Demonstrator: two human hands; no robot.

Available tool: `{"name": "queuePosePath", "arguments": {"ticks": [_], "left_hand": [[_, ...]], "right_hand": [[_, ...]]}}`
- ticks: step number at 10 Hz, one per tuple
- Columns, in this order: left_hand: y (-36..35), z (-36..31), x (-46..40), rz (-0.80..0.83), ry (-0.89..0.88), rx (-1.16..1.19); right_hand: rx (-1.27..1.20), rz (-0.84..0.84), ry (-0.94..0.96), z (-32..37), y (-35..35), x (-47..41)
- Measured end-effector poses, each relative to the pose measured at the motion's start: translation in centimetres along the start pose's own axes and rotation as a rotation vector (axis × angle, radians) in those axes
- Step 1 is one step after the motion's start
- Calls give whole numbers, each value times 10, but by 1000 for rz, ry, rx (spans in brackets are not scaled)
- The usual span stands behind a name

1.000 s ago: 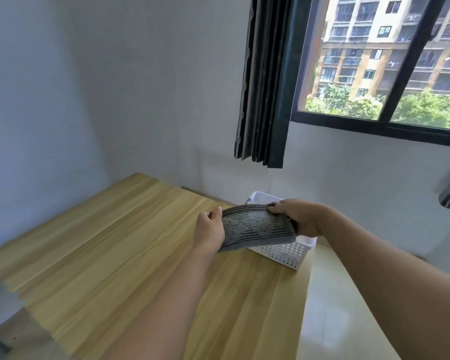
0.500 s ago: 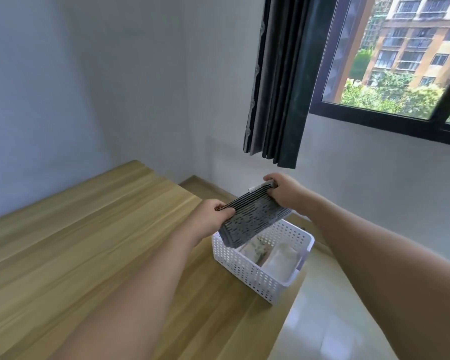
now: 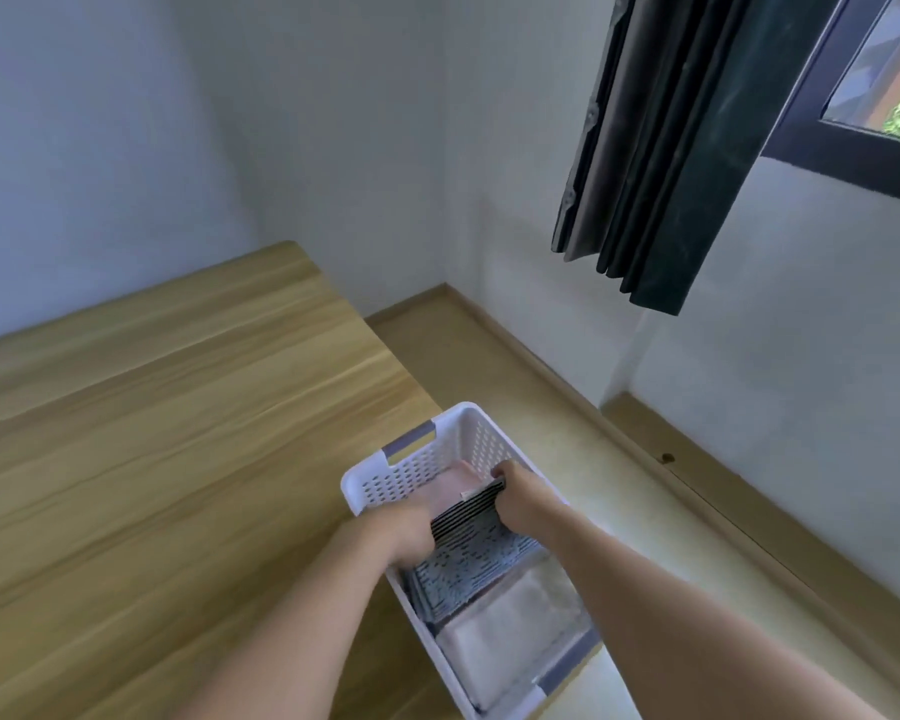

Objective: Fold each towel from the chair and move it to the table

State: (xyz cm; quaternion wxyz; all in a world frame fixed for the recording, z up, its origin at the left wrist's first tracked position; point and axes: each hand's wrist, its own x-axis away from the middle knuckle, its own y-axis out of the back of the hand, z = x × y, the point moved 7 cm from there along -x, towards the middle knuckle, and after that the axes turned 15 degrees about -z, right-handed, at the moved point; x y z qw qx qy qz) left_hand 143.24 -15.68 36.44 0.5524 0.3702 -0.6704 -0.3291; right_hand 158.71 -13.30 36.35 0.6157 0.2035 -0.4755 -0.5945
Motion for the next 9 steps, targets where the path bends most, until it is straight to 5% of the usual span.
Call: {"name": "queuePosePath", "arguments": {"ticks": [4, 6, 7, 9], "left_hand": [[-51, -7, -34, 127, 68, -235], [-35, -7, -24, 104, 140, -235], [-13, -13, -6, -20, 108, -202], [50, -18, 51, -620, -50, -23]], "right_hand": [[11, 36, -117, -33, -65, -37], [-8, -9, 20, -26, -35, -20], [11, -50, 74, -18, -7, 1], [-83, -211, 248, 4, 54, 56]]}}
